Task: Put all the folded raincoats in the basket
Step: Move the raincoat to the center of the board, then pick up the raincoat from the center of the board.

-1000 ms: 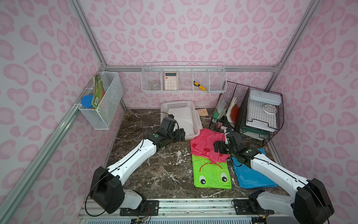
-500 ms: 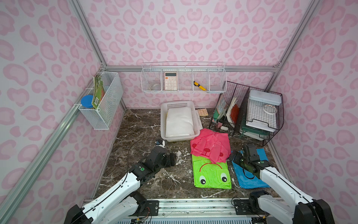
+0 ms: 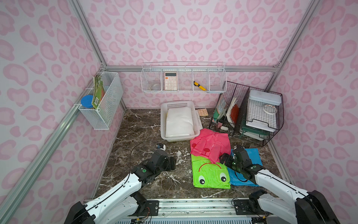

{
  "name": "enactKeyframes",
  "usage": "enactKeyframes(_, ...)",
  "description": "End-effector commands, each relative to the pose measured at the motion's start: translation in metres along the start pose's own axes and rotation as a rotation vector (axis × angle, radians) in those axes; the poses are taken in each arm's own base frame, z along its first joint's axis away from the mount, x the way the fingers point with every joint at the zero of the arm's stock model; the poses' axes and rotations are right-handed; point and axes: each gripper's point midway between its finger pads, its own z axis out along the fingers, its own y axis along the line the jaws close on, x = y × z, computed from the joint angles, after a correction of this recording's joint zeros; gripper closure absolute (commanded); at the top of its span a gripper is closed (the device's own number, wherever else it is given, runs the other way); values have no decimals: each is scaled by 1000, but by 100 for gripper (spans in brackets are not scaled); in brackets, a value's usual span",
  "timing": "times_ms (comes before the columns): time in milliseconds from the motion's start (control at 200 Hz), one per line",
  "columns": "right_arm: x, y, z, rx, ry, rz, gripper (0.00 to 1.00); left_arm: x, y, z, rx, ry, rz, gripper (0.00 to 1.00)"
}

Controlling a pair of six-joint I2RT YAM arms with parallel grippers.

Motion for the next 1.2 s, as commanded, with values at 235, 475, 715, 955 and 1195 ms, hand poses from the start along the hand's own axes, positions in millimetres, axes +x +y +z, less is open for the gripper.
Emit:
enactKeyframes(235,38,69,13,-115,136,-59,1,-2,-46,4,81,32,72,13)
enactKeyframes(475,0,31,-11,71,13,-73,3,11,-99,5,181,114,177,16)
enactKeyframes(715,-36,-21,-57,229,-145,-30,5,56,-179,26,274,266,348,20)
enactKeyframes(955,-51,-69,-85,419,-235,52,1,99,-220,65,268,393,422,22)
enactKeyframes(1195,-49,-89,-72,395,-210,150,1,112,-220,94,201,431,436,22)
